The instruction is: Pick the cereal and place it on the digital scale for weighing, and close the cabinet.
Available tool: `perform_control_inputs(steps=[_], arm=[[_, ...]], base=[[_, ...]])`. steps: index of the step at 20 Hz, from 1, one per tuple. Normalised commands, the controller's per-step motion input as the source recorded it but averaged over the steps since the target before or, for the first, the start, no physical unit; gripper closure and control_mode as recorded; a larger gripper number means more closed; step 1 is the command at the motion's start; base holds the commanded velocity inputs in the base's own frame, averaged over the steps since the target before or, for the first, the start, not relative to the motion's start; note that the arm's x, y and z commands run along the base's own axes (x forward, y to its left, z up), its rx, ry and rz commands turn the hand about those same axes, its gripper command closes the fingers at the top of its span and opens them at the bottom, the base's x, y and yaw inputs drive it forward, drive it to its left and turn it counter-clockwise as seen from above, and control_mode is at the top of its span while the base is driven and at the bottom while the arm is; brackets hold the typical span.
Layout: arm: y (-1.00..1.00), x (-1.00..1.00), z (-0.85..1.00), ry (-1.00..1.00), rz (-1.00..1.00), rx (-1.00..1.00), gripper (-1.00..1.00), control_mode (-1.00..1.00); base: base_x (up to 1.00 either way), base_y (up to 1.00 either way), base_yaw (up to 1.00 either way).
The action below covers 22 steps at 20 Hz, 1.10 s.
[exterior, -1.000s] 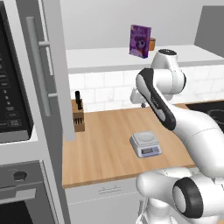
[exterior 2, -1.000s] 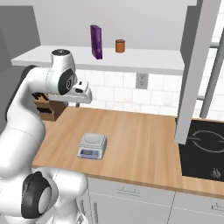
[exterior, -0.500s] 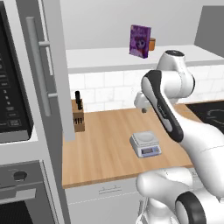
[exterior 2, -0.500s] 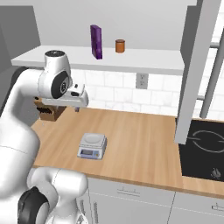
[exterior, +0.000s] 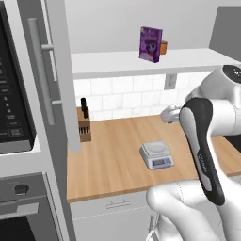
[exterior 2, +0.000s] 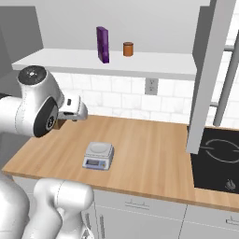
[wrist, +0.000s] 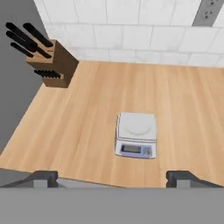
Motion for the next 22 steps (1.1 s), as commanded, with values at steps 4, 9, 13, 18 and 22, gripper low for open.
perform_control_inputs(steps=[4, 9, 13, 18, 22], arm=[[-0.13, -0.06, 0.79, -0.42, 0.0, 0.08, -1.0, -1.0], [-0.16, -0.07, 0.99, -0.1, 0.0, 0.0, -1.0, -1.0], [-0.13, 0.0, 0.84, -0.12, 0.0, 0.0, -1.0, -1.0], [-0.09, 0.03, 0.55, -0.22, 0.0, 0.0, -1.0, -1.0], [-0.14, 0.3, 0.11, -0.35, 0.0, 0.03, -1.0, -1.0]], base=[[0.0, 0.0, 0.0], [0.0, 0.0, 0.0], [0.0, 0.0, 0.0], [0.0, 0.0, 0.0], [0.0, 0.0, 0.0]])
